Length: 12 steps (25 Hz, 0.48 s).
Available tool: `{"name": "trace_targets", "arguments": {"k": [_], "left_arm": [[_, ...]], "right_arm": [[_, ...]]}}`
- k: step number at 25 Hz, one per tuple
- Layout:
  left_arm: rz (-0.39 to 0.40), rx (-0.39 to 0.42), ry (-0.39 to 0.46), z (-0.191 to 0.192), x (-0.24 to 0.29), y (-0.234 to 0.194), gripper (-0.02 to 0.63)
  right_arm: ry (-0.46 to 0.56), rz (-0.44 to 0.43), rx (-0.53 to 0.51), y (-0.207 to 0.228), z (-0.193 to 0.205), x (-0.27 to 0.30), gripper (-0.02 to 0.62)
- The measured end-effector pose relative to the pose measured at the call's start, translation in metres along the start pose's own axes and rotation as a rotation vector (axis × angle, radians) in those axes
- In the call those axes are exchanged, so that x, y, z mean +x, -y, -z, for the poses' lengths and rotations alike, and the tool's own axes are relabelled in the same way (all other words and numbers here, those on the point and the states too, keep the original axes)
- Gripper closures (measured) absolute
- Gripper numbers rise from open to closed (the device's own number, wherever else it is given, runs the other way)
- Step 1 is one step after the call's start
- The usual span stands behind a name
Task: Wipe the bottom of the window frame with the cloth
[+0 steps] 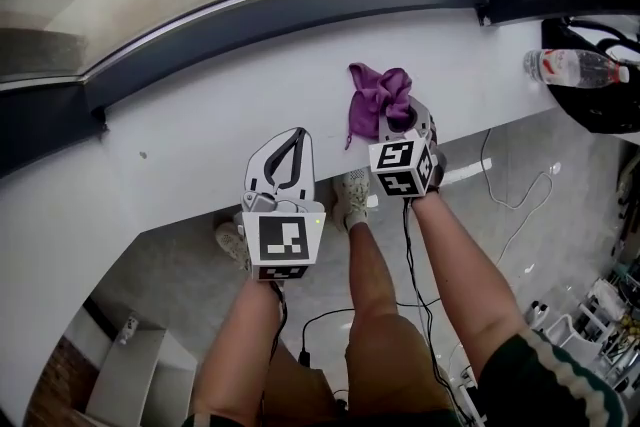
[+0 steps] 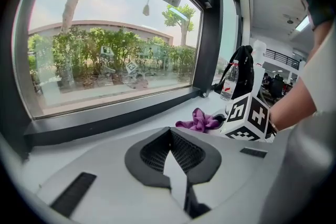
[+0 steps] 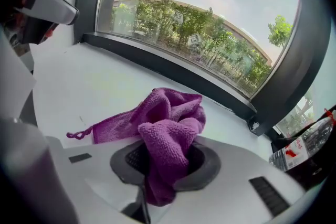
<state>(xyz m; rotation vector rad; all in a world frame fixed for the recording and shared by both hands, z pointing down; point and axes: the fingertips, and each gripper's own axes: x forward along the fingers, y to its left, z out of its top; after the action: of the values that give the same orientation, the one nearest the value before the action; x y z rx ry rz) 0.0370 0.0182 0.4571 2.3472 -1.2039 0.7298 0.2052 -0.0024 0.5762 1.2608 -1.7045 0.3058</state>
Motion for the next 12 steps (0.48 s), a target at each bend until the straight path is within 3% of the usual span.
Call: {"name": "trace_targets", "arguments": {"k": [12], "left_arm": [[-0.092, -0.074, 0.026, 0.032, -0.060, -0.085, 0.597]], "right_arm": [[0.023, -0.050, -0.050, -0.095, -0.053, -0.005, 0.499]]}}
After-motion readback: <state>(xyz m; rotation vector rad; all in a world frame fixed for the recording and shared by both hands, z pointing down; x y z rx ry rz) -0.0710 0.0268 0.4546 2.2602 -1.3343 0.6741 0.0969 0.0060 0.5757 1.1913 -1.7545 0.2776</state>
